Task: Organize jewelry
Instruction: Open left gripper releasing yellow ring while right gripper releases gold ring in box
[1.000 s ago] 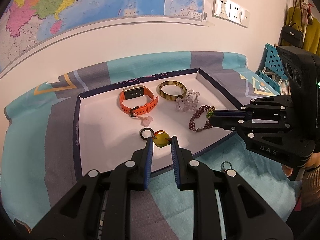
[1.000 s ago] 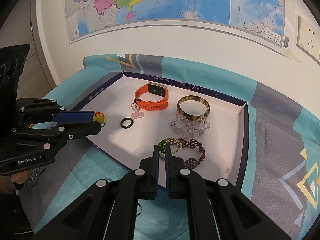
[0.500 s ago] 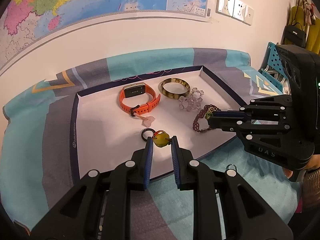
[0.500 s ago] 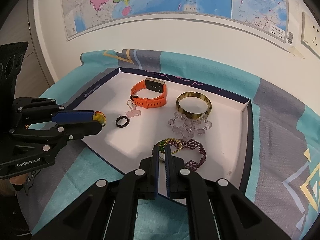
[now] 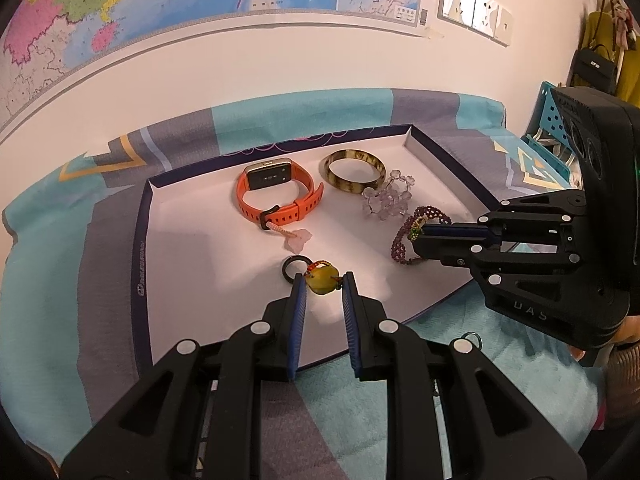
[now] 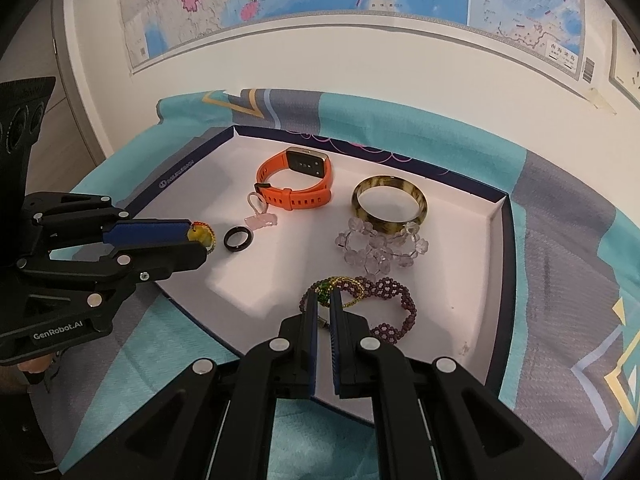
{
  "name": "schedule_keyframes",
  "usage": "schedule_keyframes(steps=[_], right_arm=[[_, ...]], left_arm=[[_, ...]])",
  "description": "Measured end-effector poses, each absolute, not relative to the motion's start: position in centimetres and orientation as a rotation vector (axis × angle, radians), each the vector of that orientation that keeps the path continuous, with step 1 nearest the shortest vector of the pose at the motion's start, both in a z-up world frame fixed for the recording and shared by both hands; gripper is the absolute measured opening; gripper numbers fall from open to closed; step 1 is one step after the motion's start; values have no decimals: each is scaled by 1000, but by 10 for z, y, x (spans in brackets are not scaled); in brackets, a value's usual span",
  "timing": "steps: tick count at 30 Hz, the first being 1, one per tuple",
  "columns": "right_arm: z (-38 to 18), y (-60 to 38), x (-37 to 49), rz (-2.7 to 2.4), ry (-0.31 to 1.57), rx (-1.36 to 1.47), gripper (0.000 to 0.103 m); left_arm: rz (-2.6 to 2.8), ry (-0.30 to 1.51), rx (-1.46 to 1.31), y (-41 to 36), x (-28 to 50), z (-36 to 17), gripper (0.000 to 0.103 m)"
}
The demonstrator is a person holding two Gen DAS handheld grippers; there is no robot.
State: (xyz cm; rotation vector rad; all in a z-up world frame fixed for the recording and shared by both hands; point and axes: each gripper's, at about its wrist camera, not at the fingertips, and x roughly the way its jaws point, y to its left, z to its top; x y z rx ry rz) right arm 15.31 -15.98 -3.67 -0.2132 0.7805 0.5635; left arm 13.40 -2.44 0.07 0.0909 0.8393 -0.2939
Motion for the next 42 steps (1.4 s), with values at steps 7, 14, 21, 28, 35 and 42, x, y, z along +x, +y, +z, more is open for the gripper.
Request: schedule_keyframes(steps=[7,14,21,28,35,42], right_arm=[[-38,-160,154,558,793,-217,5],[-39,-160,157,550,798,-212,7],[-37,-162,156,547,789,-201,8],[-29,-166,151,554,769,-182,12],[-28,-170,145,558,761,-165,18],[-23,-179,131,566,741,-143,20]], left_arm=[[-291,854,91,-26,139,-3,19],[-288,870,95,-27,143,-8,19],[-288,877,97,-28,144,-10,19],[-283,884,103,-28,146,-12,19],[-276,878,97,-28,146,-12,21],[-249,811,95,-22,130,5,34]])
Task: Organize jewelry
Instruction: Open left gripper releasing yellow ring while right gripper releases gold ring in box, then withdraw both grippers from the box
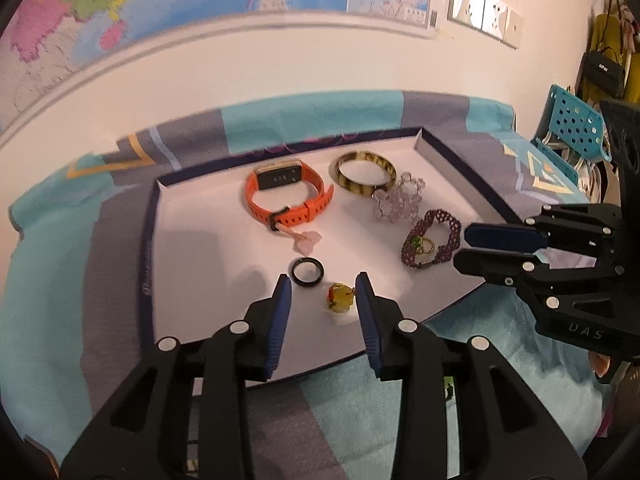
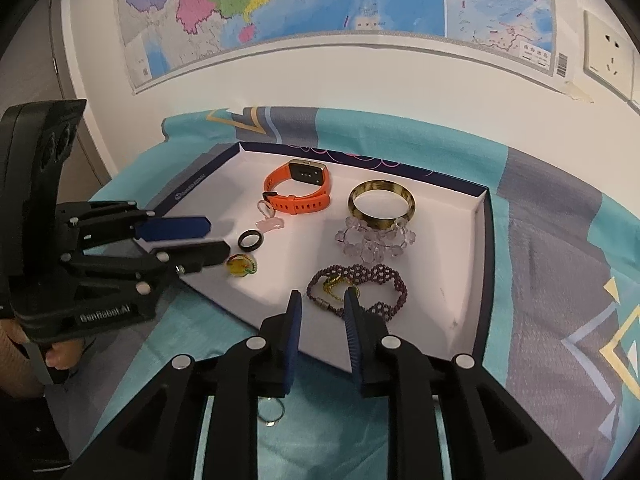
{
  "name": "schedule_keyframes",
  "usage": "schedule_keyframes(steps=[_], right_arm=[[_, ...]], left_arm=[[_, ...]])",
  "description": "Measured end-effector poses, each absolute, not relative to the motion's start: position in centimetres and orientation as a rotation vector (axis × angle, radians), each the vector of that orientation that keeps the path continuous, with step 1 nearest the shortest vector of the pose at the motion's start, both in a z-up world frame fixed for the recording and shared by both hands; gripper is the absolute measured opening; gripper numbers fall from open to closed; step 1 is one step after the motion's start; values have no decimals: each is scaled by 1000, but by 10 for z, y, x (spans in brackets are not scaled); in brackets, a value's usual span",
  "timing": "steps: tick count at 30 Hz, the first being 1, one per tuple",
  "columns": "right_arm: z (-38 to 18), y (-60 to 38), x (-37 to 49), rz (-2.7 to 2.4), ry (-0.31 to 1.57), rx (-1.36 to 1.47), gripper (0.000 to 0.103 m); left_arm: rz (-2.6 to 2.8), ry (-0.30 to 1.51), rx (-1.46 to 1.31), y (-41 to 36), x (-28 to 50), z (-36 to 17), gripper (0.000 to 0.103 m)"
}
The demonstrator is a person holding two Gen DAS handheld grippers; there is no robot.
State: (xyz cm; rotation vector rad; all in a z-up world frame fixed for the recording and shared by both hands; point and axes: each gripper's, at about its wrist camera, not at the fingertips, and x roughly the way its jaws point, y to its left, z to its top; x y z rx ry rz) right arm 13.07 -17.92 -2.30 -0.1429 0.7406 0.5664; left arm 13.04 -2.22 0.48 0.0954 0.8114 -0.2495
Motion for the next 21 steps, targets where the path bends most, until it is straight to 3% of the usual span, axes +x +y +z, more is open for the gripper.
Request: schedule_keyframes(steps=[8,21], right_arm=[[-23,-187,105,584,732,-148,25],[-46,-197,79,583,782,-123,35]], left_arm=[[-289,745,116,-20,93,22,42],[-305,767,134,-26,59,9,50]])
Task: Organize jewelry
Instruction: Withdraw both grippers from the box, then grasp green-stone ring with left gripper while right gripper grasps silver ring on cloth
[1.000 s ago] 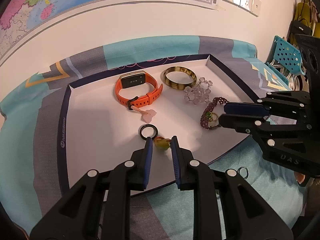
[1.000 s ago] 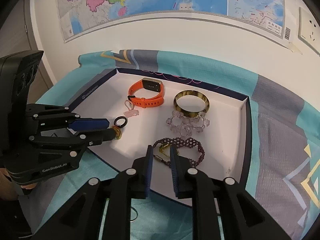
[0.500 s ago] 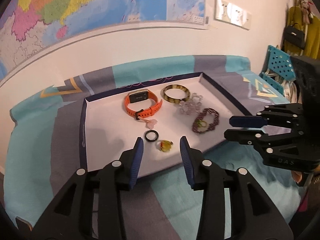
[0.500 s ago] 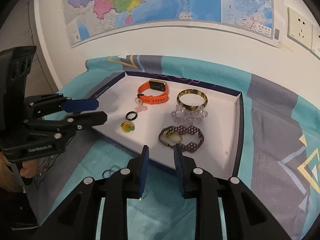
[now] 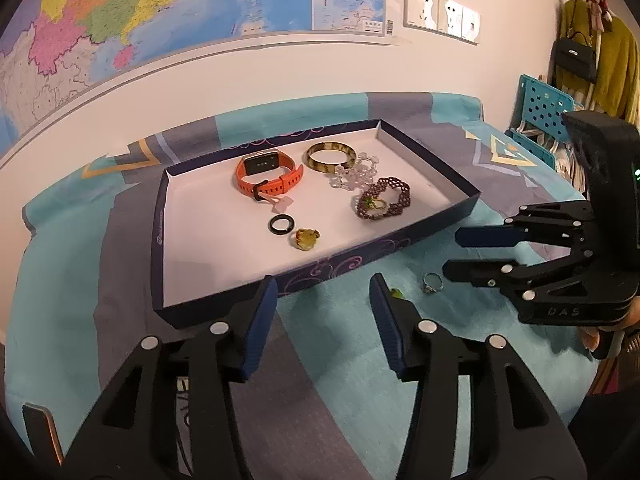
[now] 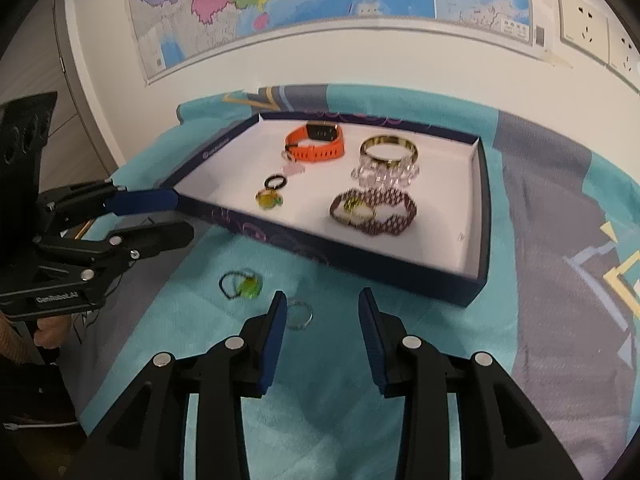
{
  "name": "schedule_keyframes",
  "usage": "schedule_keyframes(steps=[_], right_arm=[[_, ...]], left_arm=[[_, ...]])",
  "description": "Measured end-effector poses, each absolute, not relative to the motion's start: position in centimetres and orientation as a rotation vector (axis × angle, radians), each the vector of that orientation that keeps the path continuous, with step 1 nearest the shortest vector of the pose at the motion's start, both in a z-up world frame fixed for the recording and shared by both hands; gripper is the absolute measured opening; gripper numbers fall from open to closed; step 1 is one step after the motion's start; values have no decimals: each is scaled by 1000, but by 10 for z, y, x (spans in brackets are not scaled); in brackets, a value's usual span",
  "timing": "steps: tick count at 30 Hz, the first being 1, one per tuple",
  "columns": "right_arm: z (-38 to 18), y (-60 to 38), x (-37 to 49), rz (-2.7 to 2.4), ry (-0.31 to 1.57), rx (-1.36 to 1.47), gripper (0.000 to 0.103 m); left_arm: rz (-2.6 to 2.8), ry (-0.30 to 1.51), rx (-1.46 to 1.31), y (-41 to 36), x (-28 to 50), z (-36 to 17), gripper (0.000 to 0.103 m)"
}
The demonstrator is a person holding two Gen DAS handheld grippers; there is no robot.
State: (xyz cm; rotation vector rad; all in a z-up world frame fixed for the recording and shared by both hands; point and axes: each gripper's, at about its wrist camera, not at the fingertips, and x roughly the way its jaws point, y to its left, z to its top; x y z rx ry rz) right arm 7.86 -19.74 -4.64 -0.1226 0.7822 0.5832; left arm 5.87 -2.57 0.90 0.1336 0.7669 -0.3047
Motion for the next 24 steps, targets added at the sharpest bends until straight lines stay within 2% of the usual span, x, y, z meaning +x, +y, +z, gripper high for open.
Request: schedule_keyframes(steps=[16,24], right_arm=[[-56,-184,72,590,809,-154,37],[-57,-176,75,579,805,-189,36]], left_arm=[[-396,832,157,-43,47,-13,55],[-391,905,159,-54,67,-29,48]])
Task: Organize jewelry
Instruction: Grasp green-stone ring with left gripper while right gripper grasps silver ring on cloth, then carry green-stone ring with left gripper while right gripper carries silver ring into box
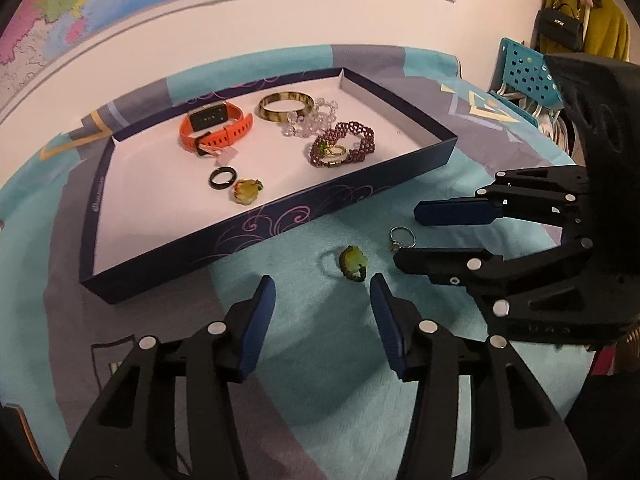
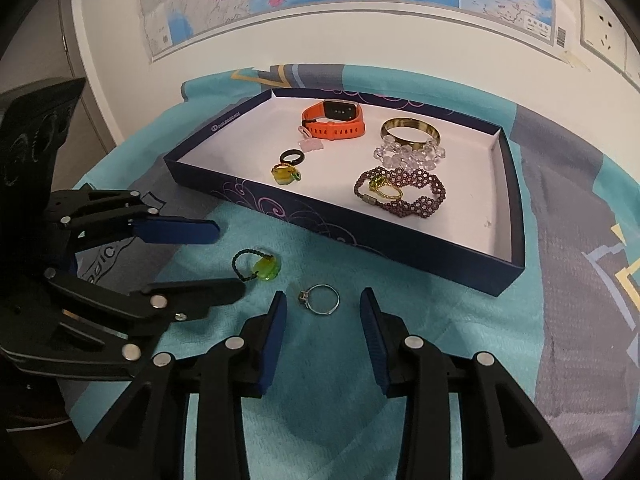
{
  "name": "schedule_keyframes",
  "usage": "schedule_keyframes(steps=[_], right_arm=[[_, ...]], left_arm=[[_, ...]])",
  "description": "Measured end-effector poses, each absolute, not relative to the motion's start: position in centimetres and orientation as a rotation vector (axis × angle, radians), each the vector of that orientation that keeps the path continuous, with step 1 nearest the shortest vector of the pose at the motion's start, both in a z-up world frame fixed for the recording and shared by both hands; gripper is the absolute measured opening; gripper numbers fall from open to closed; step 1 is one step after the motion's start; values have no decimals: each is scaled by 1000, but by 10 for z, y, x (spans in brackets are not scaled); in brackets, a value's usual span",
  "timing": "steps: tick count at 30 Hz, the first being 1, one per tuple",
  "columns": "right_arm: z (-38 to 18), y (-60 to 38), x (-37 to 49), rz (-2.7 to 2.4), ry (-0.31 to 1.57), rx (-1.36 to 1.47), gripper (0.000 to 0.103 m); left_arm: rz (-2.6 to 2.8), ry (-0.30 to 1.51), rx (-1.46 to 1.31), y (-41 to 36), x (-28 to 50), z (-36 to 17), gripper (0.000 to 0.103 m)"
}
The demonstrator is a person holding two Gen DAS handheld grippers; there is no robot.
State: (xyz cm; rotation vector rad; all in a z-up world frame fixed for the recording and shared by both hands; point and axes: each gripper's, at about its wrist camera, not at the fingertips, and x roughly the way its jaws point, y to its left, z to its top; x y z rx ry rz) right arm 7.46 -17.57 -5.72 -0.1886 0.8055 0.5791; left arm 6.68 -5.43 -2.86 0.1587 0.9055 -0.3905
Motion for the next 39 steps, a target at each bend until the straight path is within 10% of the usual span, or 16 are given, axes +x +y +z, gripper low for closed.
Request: schedule_keyframes(steps=[19,29,39], right_arm=[[-56,-172,73,582,802,-214,19],[-55,-171,71,591,799,-212,4],[-56,-174,71,593,799,-205,2]], left_arm=[[-399,904,162,-60,75,-29,9],[-416,881,145,-53,69,-23,22],[-437,901,132,-58,82,-27,14]])
